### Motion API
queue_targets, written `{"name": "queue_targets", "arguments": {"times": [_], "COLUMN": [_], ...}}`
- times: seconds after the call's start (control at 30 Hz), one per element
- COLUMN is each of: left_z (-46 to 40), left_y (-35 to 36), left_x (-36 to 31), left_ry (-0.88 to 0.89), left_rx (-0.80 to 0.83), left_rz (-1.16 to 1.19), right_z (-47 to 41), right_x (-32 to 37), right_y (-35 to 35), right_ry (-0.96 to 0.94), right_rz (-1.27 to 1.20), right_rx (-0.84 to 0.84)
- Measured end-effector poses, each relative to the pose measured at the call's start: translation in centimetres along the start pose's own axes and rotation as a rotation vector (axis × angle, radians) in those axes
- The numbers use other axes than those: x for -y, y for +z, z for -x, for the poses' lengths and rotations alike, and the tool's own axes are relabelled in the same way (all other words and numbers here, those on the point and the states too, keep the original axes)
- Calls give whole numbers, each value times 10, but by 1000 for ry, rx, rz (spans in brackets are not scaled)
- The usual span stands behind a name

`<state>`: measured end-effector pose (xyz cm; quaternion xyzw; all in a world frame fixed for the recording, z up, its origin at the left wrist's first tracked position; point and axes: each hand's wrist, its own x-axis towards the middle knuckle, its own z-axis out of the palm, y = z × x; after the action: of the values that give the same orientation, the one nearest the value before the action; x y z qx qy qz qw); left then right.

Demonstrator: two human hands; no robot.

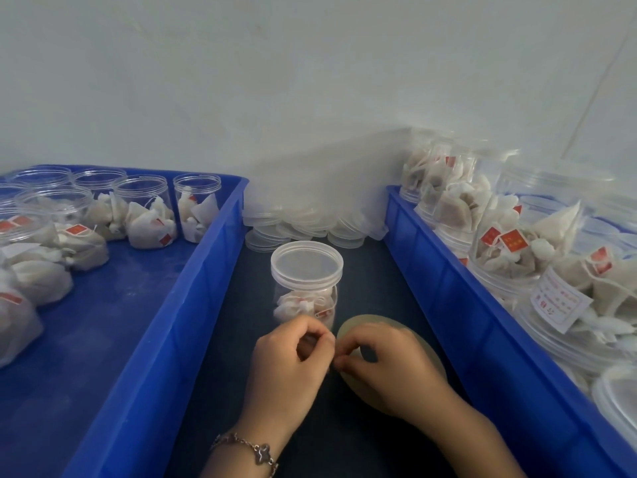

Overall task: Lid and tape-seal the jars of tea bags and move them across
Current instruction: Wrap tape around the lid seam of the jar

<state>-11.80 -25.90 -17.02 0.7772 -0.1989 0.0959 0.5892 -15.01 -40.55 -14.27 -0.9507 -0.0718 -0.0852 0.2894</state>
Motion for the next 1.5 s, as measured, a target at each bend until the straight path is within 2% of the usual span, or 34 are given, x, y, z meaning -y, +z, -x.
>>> {"name": "queue_targets", "arguments": {"times": [0.1, 0.23, 0.3, 0.43, 0.53, 0.63, 0.73, 0.93, 1.17, 1.37, 1.43, 1.5], "left_z": [-1, 0, -2, 0, 1, 0, -1, 0, 4, 2, 1, 2], "left_y": [0, 4, 5, 10, 15, 16, 15, 18, 16, 15, 12, 10], "left_x": [1, -2, -2, 0, -1, -1, -2, 2, -6, -4, -4, -4], "left_ry": [-112, -178, -191, -130, -110, -147, -85, 16, -72, -132, -124, -67], "left_rx": [40, 130, 151, 135, 79, 105, 33, -4, 65, -35, -56, -98], "left_rz": [64, 172, 204, 70, 76, 176, 86, 19, 67, 81, 50, 6], "right_z": [2, 3, 3, 6, 7, 6, 6, 6, 5, 5, 4, 7], "right_x": [0, 4, 5, 8, 8, 10, 12, 14, 13, 18, 17, 10], "right_y": [-2, -2, -1, -2, -3, -4, -1, 5, 4, 4, 1, -9], "right_ry": [30, 19, -7, -22, 17, 20, -58, -95, -119, -213, -81, 138], "right_rz": [-34, -115, -132, -193, -222, -209, -112, -149, -129, 7, -60, -68], "right_rx": [-76, -186, -293, -478, -455, -402, -372, -454, -447, -436, -327, -84]}}
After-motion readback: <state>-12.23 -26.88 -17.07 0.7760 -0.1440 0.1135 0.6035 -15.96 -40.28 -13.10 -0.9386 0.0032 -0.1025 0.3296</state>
